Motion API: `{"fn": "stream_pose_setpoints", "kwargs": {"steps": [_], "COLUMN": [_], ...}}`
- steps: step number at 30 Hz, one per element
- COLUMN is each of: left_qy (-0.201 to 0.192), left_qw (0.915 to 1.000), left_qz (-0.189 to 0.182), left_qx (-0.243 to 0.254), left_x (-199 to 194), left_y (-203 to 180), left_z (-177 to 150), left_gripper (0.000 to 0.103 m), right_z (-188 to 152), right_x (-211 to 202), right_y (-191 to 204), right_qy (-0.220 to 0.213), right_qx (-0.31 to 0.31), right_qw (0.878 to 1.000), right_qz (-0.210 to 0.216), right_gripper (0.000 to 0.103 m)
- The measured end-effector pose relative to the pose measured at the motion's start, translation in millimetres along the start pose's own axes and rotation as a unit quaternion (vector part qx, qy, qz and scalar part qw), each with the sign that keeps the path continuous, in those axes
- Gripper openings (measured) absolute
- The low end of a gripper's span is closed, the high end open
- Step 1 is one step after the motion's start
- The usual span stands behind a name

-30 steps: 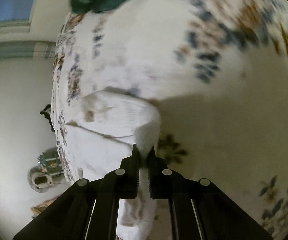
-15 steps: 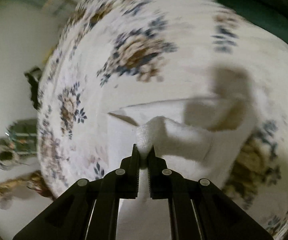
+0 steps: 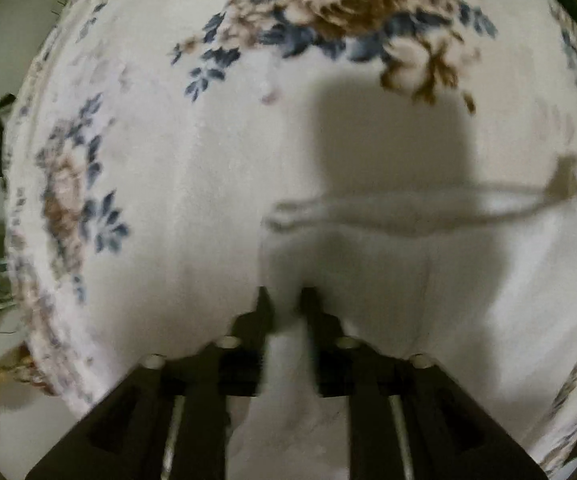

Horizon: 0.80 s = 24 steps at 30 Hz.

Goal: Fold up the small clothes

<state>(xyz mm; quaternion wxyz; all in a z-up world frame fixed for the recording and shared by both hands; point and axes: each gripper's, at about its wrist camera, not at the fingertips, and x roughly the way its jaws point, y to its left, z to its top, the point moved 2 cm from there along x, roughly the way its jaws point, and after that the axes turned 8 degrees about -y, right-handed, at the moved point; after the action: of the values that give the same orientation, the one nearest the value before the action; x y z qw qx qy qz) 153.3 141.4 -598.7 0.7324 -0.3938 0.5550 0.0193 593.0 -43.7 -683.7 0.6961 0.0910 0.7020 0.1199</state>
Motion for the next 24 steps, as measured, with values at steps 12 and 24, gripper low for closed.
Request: {"fn": "stream_pose_setpoints", "kwargs": {"steps": [12,24], "left_qy": [0.026,0.016], "left_qw": [0.9984,0.9888], "left_qz": [-0.006,0.067], "left_qx": [0.050,0.132], "left_x": [-5.8,2.4], "left_y": [-17.2,-41.2], "left_z": [-13.1,-31.7], "left_gripper": [0.063,0.008], "right_z": [-307.3,-471.6], "right_x": [-53.6,-14.1], "right_y": [-142.1,-175.7], "right_qy": [0.084,0.057], "right_qx": [0.124,0.290], "right_qw": [0.988,0.949], "right_qz": [0.037,0.114], "right_gripper": [0.058,0.003]}}
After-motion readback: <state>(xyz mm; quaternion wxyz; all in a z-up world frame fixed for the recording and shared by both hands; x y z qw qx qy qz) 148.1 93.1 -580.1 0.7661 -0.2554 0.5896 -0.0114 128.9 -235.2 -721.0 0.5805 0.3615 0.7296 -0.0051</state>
